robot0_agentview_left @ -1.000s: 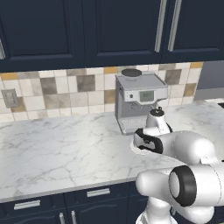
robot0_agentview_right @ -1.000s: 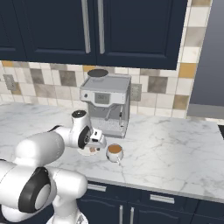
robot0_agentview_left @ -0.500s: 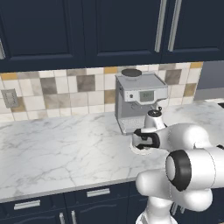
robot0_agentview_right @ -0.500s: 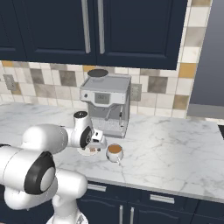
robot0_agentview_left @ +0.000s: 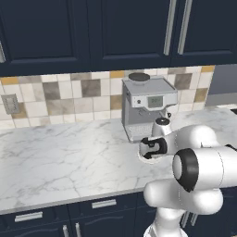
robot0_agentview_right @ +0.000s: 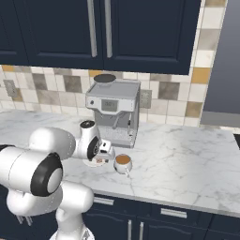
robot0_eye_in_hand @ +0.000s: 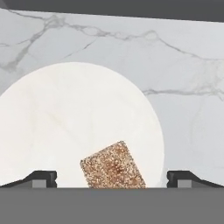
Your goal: Take a sugar cube from the saucer and place it inside the coffee. Then, grab milk from the fridge and place it next to the coffee on the counter to sweeten the coffee.
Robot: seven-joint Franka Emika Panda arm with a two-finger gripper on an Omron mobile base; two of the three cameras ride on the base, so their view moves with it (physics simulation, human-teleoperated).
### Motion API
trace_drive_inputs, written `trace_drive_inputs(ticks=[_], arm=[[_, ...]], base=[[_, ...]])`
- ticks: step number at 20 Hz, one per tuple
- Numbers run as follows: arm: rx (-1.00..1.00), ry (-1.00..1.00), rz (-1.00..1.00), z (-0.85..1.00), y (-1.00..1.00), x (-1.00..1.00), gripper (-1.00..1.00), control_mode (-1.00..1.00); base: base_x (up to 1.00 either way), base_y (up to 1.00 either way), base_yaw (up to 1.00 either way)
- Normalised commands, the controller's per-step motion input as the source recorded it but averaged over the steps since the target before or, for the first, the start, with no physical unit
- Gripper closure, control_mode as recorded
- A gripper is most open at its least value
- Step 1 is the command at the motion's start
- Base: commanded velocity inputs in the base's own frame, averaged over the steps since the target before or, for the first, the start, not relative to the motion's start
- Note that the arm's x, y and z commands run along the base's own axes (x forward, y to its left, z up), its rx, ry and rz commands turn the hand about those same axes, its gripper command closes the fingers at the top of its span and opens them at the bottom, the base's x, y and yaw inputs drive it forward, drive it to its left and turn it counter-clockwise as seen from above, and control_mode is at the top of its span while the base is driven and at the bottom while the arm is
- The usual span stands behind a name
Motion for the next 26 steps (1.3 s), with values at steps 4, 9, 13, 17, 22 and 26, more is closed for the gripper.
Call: trace_drive_inputs(ticks=[4,9,13,17,22,26], arm=[[0.0,0.0,0.0,-0.14,0.0,0.23,-1.0,-1.0],[0.0,0.0,0.0,-0.05,0.0,0.02,1.0,-1.0],[0.0,0.0,0.0,0.0,0.0,0.0,1.0,-1.0],[0.0,-0.05,0.0,0.04,0.0,-0.13,1.0,-1.0],[0.0,-0.12,-0.1,0.4,-0.02,-0.31,1.0,-1.0],[0.02,-0.01,-0.28,0.53,-0.32,-0.45,1.0,-1.0]], base=[[0.0,0.0,0.0],[0.0,0.0,0.0],[0.0,0.0,0.0],[0.0,0.0,0.0],[0.0,0.0,0.0],[0.0,0.0,0.0]])
